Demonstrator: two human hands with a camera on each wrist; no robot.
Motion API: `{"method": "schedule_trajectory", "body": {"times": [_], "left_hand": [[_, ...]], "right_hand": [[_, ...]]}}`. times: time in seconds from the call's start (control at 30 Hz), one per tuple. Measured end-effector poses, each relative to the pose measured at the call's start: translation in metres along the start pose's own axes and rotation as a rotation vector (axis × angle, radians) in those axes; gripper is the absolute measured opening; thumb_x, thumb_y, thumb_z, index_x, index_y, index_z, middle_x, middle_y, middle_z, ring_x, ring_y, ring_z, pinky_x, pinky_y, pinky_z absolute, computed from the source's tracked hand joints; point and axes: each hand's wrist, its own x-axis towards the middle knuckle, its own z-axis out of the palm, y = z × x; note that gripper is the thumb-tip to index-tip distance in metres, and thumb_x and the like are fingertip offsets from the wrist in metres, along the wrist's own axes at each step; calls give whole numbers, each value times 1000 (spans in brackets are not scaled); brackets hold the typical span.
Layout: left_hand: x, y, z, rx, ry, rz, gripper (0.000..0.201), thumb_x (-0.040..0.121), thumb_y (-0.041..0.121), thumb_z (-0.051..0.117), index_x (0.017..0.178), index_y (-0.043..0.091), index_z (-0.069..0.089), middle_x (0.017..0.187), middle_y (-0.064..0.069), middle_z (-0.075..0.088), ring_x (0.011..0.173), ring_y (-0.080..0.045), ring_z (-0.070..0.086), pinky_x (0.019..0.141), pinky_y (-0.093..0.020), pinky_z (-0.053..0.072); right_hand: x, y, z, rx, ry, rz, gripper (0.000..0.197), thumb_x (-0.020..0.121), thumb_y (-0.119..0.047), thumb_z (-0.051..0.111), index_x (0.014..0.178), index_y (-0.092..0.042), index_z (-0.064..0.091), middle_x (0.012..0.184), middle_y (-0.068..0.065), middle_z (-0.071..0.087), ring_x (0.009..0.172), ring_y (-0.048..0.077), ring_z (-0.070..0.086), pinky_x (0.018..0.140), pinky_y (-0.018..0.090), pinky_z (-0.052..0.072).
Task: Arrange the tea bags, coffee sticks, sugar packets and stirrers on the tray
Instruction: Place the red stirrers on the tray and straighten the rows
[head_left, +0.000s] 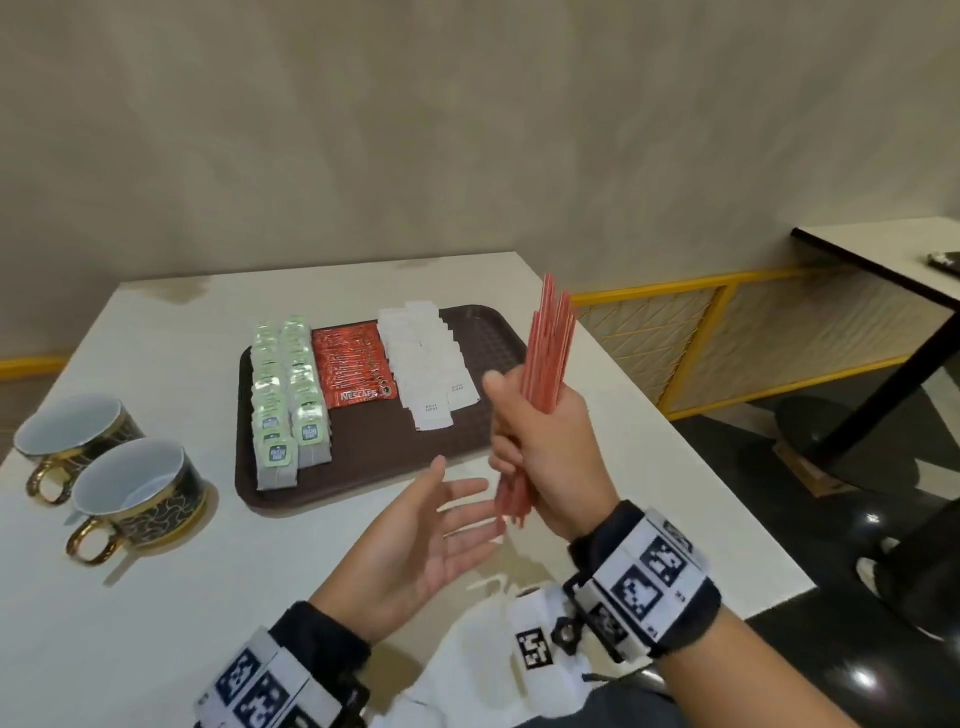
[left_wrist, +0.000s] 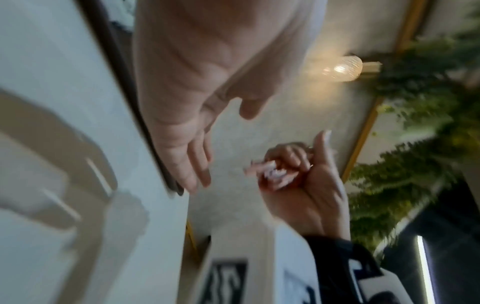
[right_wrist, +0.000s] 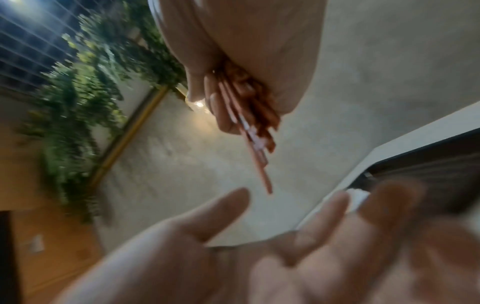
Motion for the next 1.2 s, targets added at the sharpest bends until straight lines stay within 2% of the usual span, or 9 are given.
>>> {"method": "schedule_trajectory", "body": {"times": [0.1, 0.2, 0.4, 0.57, 0.7, 0.8, 0.93, 1.07, 1.2], "left_hand": [[-10, 1, -1, -351, -103, -43, 52, 96, 49, 46, 110, 2, 63, 121, -21, 64, 116, -35, 60, 111, -45, 38], [-19, 9, -6, -536, -90, 30, 48, 97, 44, 45, 106, 3, 68, 115, -17, 68, 102, -30, 69, 93, -40, 54], [-17, 14, -17, -658, 45, 87, 40, 77, 15, 55, 110, -4, 66, 101, -18, 73, 83, -27, 73, 78, -44, 57], [-14, 14, -14, -729, -5, 128, 29, 75, 14, 53, 79, -3, 76, 84, -13, 74, 68, -24, 73, 74, -39, 55], [-9, 15, -14, -708, -37, 143, 30, 78, 18, 53, 87, 0, 76, 92, -12, 74, 75, -23, 73, 79, -40, 54], [-10, 16, -17, -670, -87, 156, 41, 85, 27, 54, 112, 2, 71, 118, -13, 69, 108, -23, 66, 102, -37, 47], [-14, 32, -29, -254, -12, 423, 65, 95, 58, 43, 125, 4, 64, 128, -17, 63, 108, -26, 64, 102, -43, 43], [-30, 62, -20, 411, -24, 652, 80, 71, 74, 60, 134, 25, 56, 132, 3, 62, 119, -19, 61, 85, -40, 55], [-35, 76, -5, 778, 82, 699, 34, 84, 53, 64, 114, 39, 70, 127, 18, 63, 120, -1, 57, 104, -34, 45]], "right_hand": [[-4, -2, 36, 33, -43, -140, 34, 83, -17, 72, 68, -15, 41, 51, 2, 34, 41, 15, 34, 41, 24, 35], [-7, 9, 54, -67, -136, -138, 33, 82, -5, 74, 66, -11, 45, 56, 4, 40, 51, 16, 42, 54, 24, 44], [-3, 40, 58, -215, -274, -2, 26, 76, 2, 77, 75, -7, 52, 64, -1, 51, 61, 11, 53, 69, 22, 49], [2, 41, 57, -273, -380, 43, 25, 76, 8, 75, 81, -5, 54, 67, -14, 61, 65, -5, 60, 62, 15, 50], [5, 43, 56, -353, -389, 52, 35, 79, 3, 74, 73, -26, 56, 59, -23, 62, 61, -8, 60, 64, 11, 46], [10, 41, 58, -386, -377, 52, 32, 86, -12, 72, 66, -23, 50, 49, -18, 53, 48, -3, 52, 57, 16, 44], [16, 30, 53, -396, -414, 79, 36, 90, -4, 63, 61, -12, 43, 45, -11, 43, 38, 3, 38, 42, 15, 34], [16, 19, 55, -502, -534, 111, 34, 83, 8, 56, 58, -10, 40, 43, -6, 37, 35, 7, 34, 38, 18, 31], [15, 12, 61, -612, -636, 104, 27, 82, 5, 59, 59, -7, 50, 44, 3, 44, 35, 12, 39, 43, 21, 34]]}}
